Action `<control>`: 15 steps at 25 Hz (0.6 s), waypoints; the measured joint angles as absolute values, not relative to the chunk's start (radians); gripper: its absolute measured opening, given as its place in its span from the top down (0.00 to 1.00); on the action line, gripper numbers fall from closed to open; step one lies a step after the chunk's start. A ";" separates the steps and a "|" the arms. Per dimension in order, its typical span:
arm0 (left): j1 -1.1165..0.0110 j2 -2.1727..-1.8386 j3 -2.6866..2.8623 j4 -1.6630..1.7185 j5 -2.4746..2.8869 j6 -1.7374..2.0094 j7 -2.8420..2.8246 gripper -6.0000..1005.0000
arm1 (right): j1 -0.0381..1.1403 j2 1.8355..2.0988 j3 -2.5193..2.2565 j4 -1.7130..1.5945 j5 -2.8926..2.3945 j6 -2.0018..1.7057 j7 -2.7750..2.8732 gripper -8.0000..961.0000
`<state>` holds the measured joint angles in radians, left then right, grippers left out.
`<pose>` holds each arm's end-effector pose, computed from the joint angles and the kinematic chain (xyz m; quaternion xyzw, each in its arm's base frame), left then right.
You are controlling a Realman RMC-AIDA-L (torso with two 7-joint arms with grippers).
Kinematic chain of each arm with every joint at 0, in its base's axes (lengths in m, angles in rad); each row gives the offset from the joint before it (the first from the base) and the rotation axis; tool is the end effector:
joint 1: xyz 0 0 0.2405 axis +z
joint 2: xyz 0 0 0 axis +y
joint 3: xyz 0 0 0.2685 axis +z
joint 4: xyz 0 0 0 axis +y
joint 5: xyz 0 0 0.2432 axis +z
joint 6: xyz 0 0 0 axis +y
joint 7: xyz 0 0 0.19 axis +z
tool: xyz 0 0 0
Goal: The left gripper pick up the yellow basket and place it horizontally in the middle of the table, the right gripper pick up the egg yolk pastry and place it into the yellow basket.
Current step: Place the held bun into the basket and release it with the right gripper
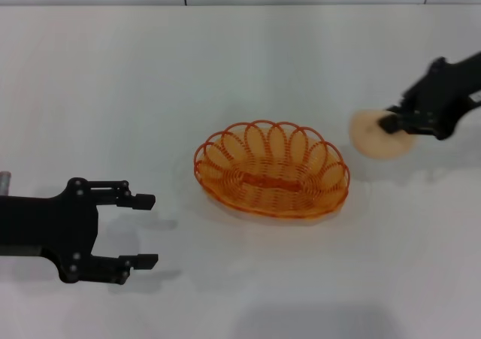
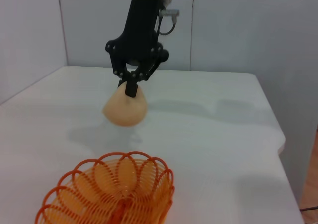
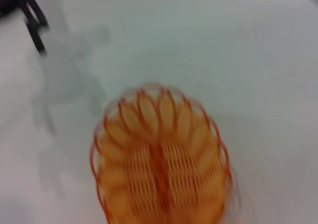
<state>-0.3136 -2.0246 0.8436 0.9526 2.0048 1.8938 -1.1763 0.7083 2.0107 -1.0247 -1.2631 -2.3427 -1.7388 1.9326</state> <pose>-0.2934 0.2920 0.0023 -0.9821 -0.0402 -0.1785 0.0457 0.1688 0.4186 0.0182 -0.9876 0.1133 -0.0520 0.0950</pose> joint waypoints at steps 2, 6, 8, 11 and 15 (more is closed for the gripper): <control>-0.314 -2.025 0.844 0.953 2.005 1.887 -1.178 0.27 | 0.715 2.013 -1.063 -1.269 -2.285 -1.729 1.955 0.93; -0.316 -2.029 0.844 0.953 2.005 1.876 -1.179 0.27 | 0.728 2.017 -1.188 -1.264 -2.190 -1.663 2.004 0.94; -0.320 -2.030 0.844 0.953 2.005 1.875 -1.179 0.27 | 0.731 2.020 -1.250 -1.255 -2.157 -1.599 2.027 0.95; -0.324 -2.032 0.844 0.953 2.005 1.874 -1.179 0.27 | 0.736 2.021 -1.321 -1.224 -2.133 -1.510 2.042 0.95; -0.326 -2.033 0.844 0.953 2.006 1.869 -1.180 0.27 | 0.756 2.022 -1.410 -1.146 -2.105 -1.396 2.041 0.95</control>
<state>-0.3255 -2.0326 0.8442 0.9526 2.0055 1.8692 -1.1796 0.7556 2.0217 -1.4098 -1.1459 -2.1053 -1.3961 2.0410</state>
